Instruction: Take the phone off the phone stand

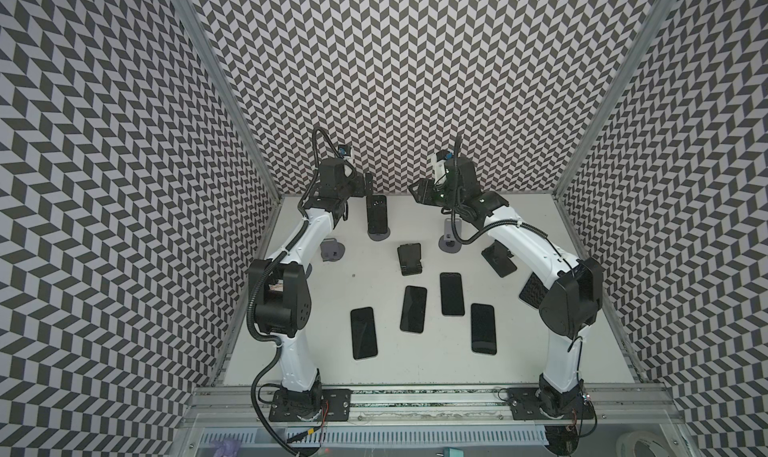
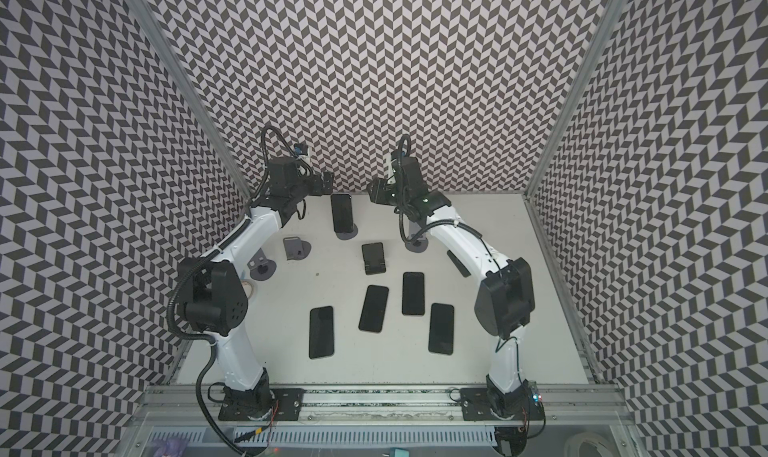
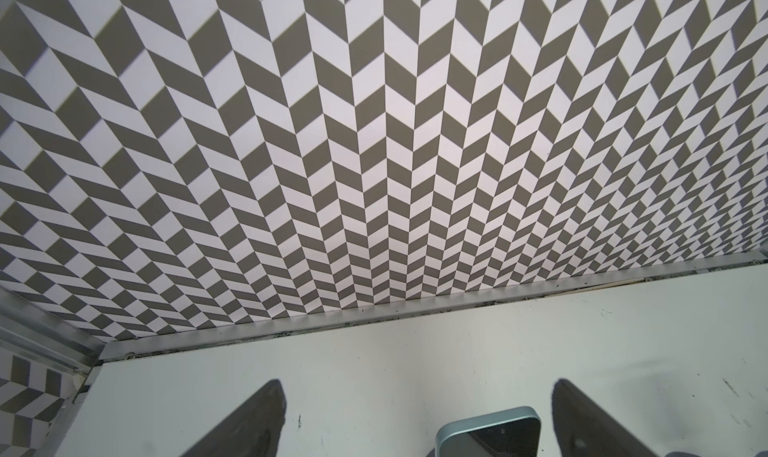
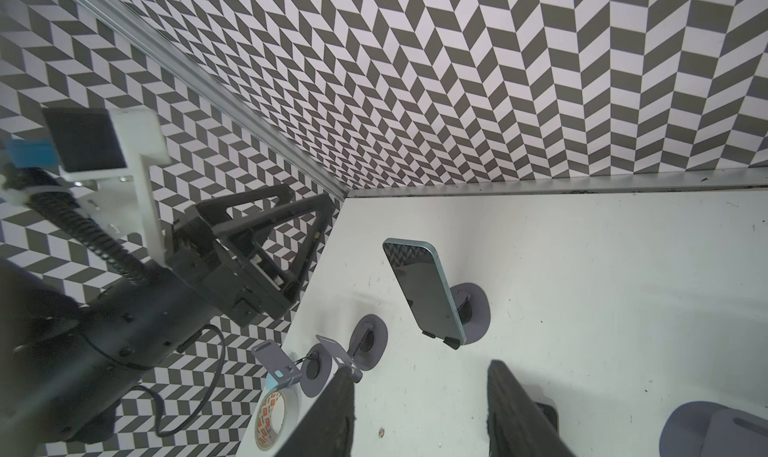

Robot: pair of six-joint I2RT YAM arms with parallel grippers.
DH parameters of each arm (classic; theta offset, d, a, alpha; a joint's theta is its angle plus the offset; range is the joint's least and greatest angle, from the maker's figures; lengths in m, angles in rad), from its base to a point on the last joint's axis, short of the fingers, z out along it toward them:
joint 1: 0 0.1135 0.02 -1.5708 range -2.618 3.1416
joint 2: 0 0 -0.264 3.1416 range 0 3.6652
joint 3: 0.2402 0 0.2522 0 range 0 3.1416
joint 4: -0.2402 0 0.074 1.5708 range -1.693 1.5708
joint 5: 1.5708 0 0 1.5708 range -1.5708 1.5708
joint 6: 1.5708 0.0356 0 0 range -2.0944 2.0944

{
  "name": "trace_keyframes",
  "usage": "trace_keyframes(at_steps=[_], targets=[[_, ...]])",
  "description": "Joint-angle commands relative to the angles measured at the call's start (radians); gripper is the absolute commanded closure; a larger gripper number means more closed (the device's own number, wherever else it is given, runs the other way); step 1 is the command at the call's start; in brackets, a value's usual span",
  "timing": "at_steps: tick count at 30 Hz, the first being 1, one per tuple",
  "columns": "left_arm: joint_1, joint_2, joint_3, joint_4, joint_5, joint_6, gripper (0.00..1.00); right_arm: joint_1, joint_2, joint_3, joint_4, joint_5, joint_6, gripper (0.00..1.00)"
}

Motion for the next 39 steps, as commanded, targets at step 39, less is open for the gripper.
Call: trace_keyframes(at_steps=[39], targets=[[-0.141, 0.172, 0.093, -0.165, -0.242, -0.173, 0.0, -0.005, 0.031, 0.038, 0.027, -0.02, 0.001, 0.5]])
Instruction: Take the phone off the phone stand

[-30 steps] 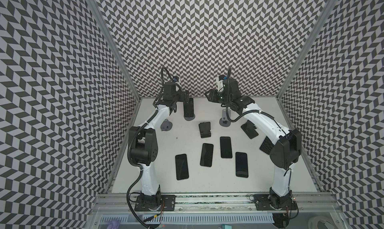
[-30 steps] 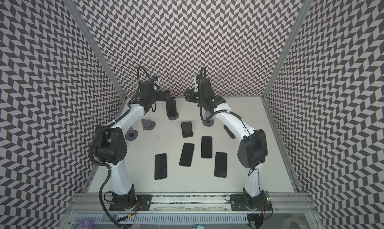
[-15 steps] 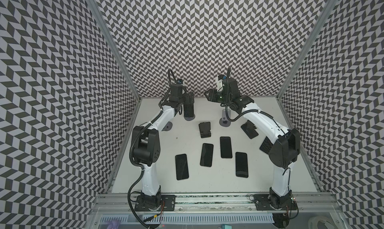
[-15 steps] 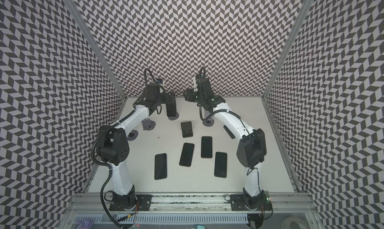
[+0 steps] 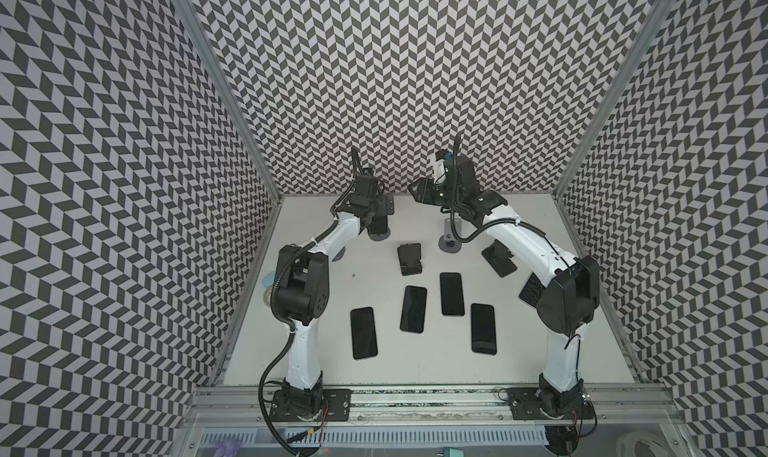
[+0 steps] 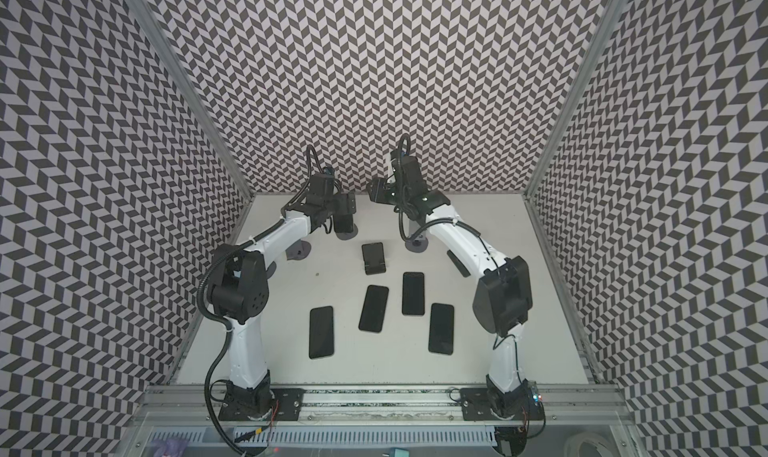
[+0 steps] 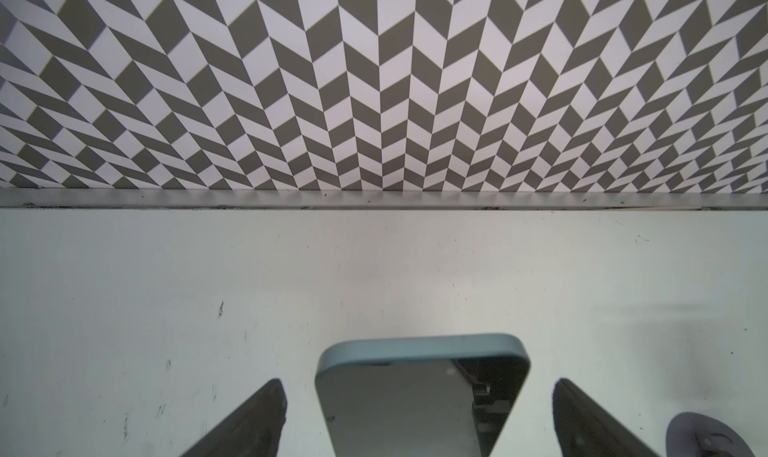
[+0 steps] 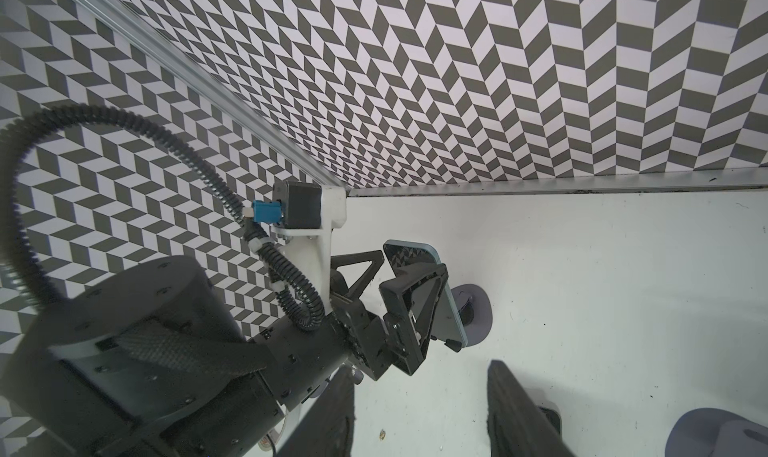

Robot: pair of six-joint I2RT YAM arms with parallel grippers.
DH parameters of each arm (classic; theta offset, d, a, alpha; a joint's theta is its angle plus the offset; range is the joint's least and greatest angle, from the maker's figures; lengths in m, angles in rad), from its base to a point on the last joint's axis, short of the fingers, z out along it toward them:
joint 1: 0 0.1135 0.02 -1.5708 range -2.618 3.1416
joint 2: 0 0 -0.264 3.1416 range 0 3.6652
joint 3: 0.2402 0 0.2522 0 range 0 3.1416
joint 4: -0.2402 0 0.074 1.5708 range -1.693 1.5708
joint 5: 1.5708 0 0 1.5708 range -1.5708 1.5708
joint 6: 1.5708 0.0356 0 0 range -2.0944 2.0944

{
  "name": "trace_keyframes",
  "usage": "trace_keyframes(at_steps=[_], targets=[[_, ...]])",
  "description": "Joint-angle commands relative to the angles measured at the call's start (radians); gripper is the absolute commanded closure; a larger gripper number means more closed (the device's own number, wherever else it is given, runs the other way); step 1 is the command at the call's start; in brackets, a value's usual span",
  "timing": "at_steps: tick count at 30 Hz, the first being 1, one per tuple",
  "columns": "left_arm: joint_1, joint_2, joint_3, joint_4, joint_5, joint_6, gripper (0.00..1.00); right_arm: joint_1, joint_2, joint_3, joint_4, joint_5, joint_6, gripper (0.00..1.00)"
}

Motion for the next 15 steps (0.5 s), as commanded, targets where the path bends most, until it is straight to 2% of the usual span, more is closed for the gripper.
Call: trace_keyframes(at_steps=[1, 15], targets=[[-0.001, 0.028, 0.064, -0.025, -0.032, 0.004, 0.0, -0.004, 0.008, 0.015, 0.033, -0.004, -0.001, 0.5], [0.0, 0.096, 0.129, -0.041, -0.021, 0.008, 0.0, -0.008, 0.006, 0.02, 0.03, 0.0, -0.003, 0.49]])
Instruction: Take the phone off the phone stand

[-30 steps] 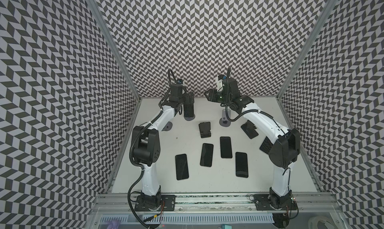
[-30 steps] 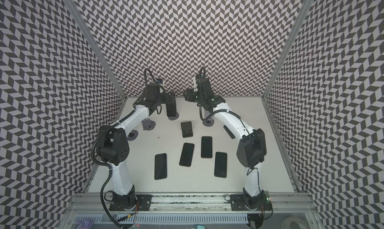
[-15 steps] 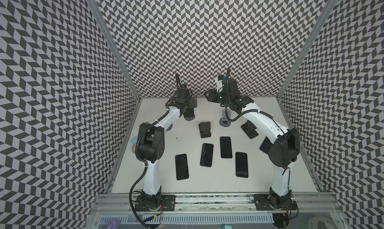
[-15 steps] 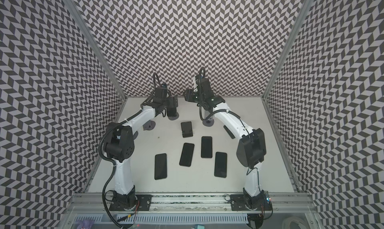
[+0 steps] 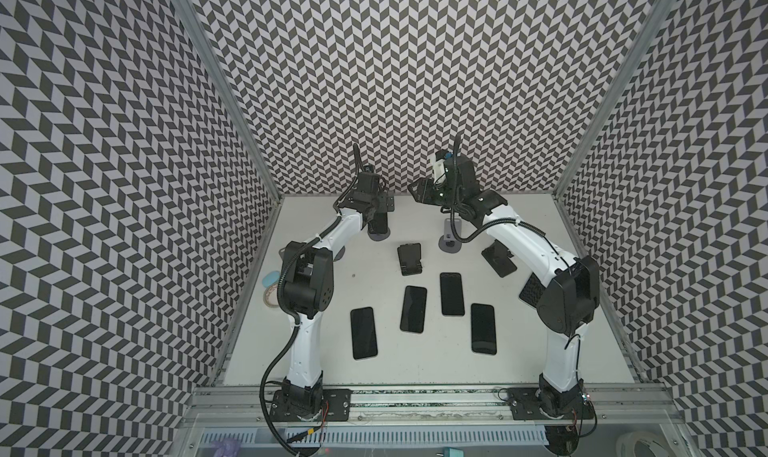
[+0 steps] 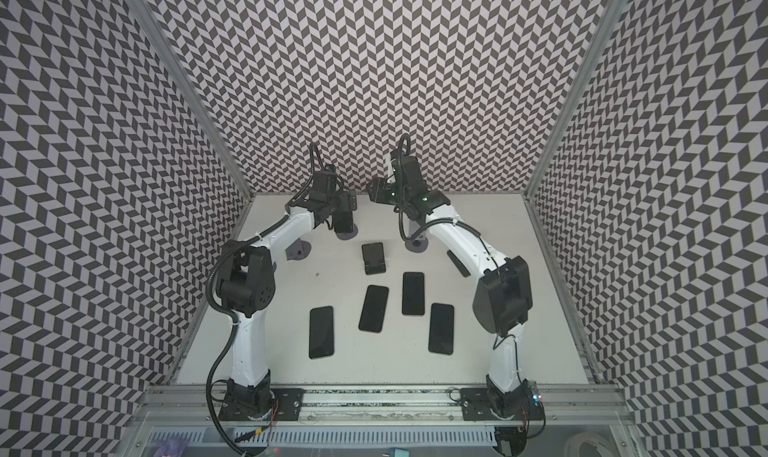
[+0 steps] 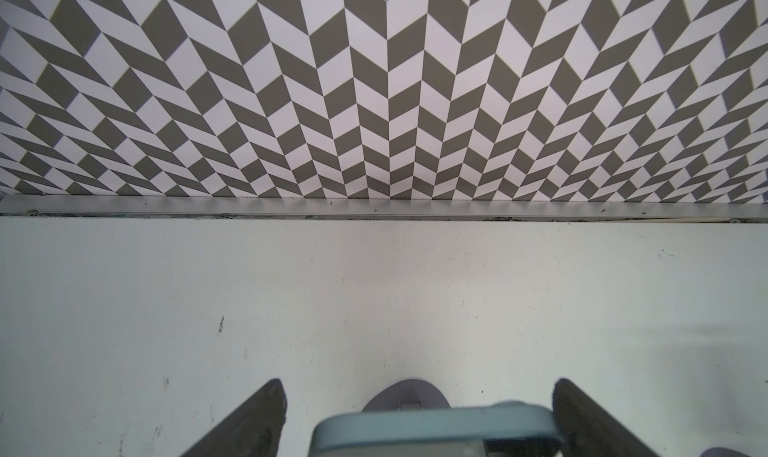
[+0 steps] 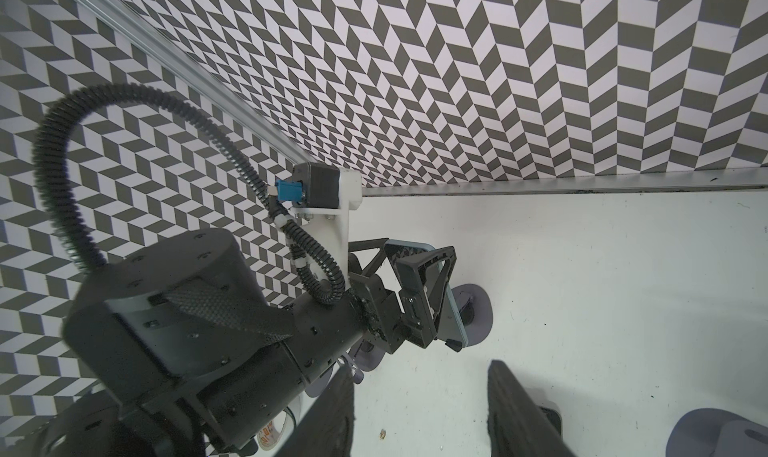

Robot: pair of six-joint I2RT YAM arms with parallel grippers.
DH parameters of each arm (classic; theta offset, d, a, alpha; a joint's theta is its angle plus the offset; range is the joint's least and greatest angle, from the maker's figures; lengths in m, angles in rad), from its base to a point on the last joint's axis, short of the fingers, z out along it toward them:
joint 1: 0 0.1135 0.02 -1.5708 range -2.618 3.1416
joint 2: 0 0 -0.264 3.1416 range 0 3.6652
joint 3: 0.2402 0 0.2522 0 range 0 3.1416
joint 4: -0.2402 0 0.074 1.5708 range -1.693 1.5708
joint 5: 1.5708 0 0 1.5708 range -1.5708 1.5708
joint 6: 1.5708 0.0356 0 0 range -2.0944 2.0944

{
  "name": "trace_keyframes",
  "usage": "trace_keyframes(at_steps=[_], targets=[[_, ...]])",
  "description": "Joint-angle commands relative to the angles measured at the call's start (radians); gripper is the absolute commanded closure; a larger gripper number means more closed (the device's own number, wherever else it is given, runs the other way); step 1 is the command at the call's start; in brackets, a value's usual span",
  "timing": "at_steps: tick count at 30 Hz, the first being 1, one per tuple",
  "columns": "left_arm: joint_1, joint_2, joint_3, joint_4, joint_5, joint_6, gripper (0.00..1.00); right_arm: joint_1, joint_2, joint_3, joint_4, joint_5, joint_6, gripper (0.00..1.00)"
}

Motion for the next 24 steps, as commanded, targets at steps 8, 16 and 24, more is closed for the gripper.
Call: trace_keyframes(at_steps=[8, 16, 24], targets=[[-0.006, 0.039, 0.051, -0.003, 0.004, 0.016, 0.0, -0.006, 0.003, 0.021, 0.028, -0.003, -0.001, 0.49], [-0.013, 0.059, 0.064, -0.004, -0.001, 0.018, 0.04, -0.006, 0.002, 0.022, 0.028, -0.003, 0.001, 0.49], [-0.016, 0.073, 0.072, -0.004, -0.023, 0.008, 0.12, -0.005, -0.005, 0.017, 0.026, -0.003, 0.0, 0.49]])
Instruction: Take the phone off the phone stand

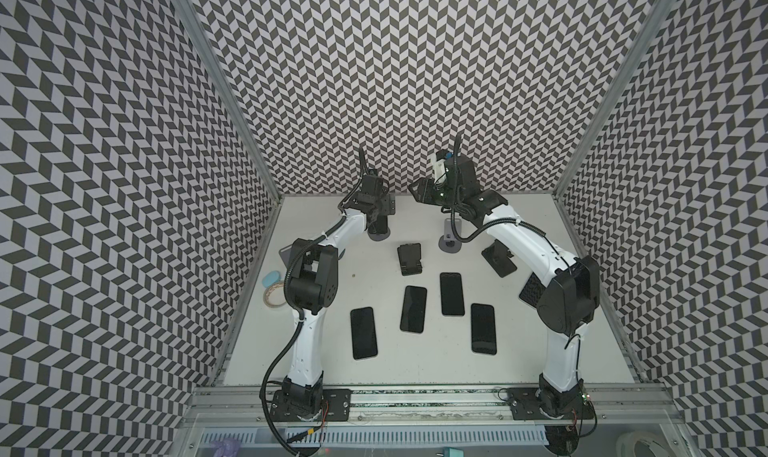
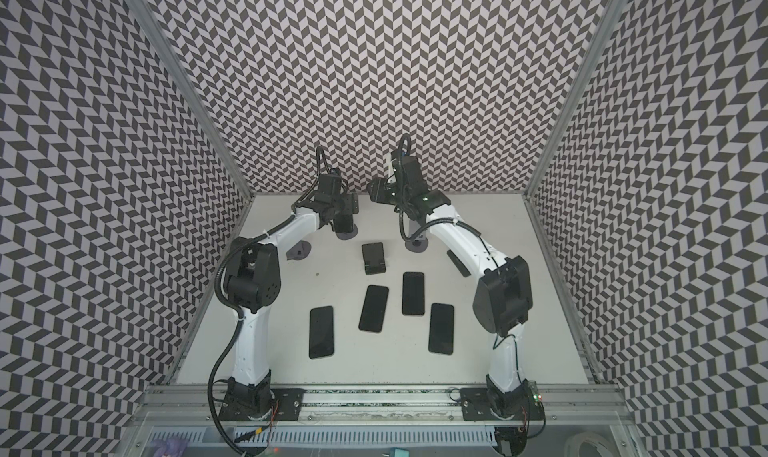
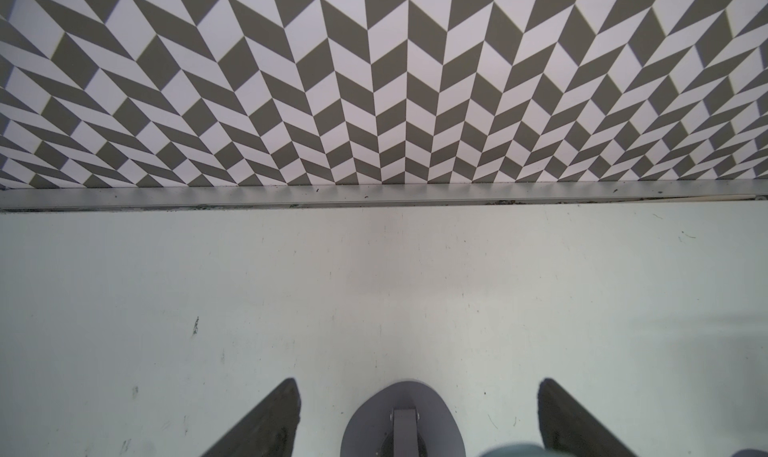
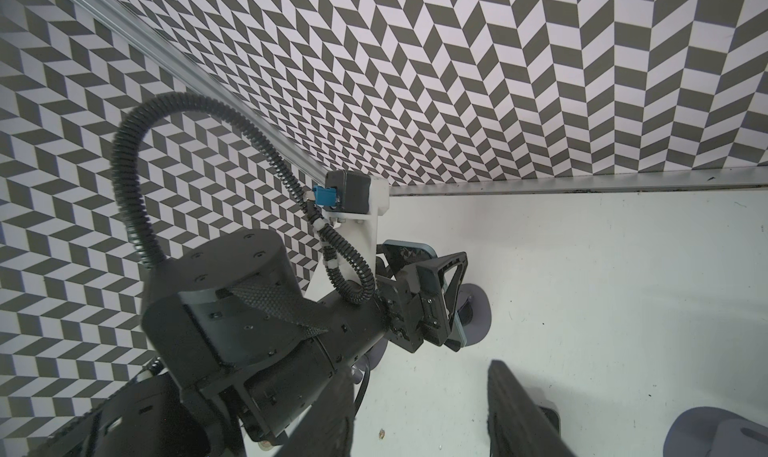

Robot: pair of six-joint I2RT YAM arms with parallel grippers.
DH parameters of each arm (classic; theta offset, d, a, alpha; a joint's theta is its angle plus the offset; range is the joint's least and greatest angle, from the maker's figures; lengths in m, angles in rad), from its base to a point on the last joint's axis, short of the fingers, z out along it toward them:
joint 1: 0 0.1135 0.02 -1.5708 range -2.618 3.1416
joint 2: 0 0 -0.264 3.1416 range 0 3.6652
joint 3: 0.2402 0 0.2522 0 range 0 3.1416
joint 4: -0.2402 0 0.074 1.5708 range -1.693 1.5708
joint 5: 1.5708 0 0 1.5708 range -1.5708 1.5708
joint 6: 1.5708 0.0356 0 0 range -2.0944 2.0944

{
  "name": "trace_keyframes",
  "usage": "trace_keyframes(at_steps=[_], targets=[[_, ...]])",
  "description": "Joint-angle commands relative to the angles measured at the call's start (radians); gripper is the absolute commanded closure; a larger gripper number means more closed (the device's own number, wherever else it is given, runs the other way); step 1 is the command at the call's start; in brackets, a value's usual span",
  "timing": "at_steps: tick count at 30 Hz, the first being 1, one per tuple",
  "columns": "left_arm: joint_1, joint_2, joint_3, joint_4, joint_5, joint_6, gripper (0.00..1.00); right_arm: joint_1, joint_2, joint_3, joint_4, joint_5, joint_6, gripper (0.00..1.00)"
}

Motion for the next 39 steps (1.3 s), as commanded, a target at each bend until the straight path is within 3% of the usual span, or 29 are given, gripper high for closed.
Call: trace_keyframes(at_steps=[1, 13, 39], targets=[[-0.005, 0.019, 0.045, -0.003, -0.024, -0.009, 0.13, -0.002, -0.006, 0.017, 0.029, -0.003, -0.001, 0.49], [-0.007, 0.032, 0.053, -0.026, -0.069, -0.004, 0.25, -0.004, -0.011, 0.023, 0.031, -0.003, -0.003, 0.49], [-0.002, 0.012, 0.123, -0.082, -0.046, -0.037, 0.45, -0.005, -0.029, 0.047, 0.02, 0.0, -0.003, 0.5]])
